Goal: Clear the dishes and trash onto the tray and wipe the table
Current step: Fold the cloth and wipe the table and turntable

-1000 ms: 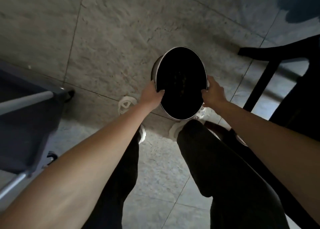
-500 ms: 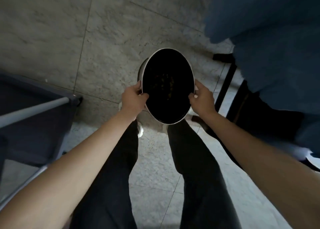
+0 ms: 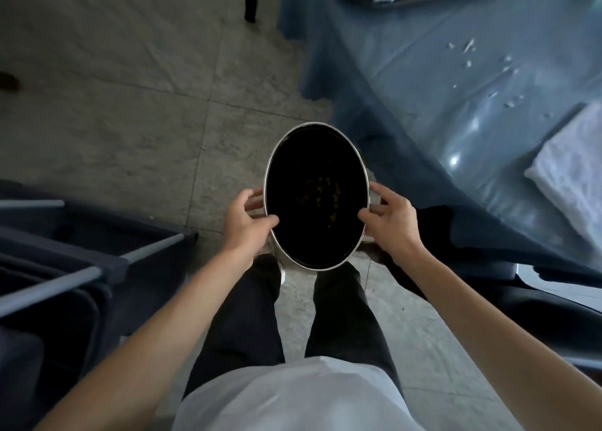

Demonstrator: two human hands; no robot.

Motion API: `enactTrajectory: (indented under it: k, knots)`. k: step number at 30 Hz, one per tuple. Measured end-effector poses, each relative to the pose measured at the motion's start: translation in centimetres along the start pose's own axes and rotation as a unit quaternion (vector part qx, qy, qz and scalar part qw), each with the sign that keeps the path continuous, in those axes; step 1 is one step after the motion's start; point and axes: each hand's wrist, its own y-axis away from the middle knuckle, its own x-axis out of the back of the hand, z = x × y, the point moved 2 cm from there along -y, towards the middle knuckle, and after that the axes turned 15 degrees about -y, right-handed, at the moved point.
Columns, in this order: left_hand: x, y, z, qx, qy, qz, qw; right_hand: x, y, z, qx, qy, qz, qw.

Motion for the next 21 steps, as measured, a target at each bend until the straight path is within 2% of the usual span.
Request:
enactTrajectory:
  k: [3, 6, 10, 12, 14, 16, 18, 21]
  knots:
    - [0.0, 1.7, 2.8, -0.040, -0.026, 0.028, 0.998, 2.0, 0.6, -1.4, 0.002, 0.008, 0.005, 1.000]
    - [-0.6, 2.8, 5.6, -0.077, -0.061, 0.029, 0.995, 4.5, 0.9, -2.4, -0.019, -0.040, -0.017, 0.999]
    - [-1.5, 2.9, 7.0, -0.058, -0.106, 0.044, 0.992, 8.5, 0.9, -3.4, 0.025, -0.017, -0.058, 0.998]
    - [-2.2, 2.6, 7.4, -0.047, -0.126, 0.048, 0.990, 11.9, 0.1, -4.1, 0.101, 0.015, -0.013, 0.995]
    - [-3.1, 2.3, 7.7, -0.036, -0.140, 0.047, 0.988, 16.2, -0.8, -4.8, 0.174, 0.049, 0.066, 0.981]
    - [-4.2, 2.0, 8.0, -0.019, -0.148, 0.042, 0.988, 21.3, -2.2, -5.1, 0.213, 0.089, 0.149, 0.962]
    - [-5.4, 1.8, 8.2, 0.003, -0.156, 0.044, 0.987, 26.7, -4.1, -4.5, 0.205, 0.138, 0.186, 0.951]
    - [-6.9, 1.6, 8.6, 0.027, -0.169, 0.069, 0.983, 33.8, -7.0, -2.3, 0.095, 0.258, 0.150, 0.950]
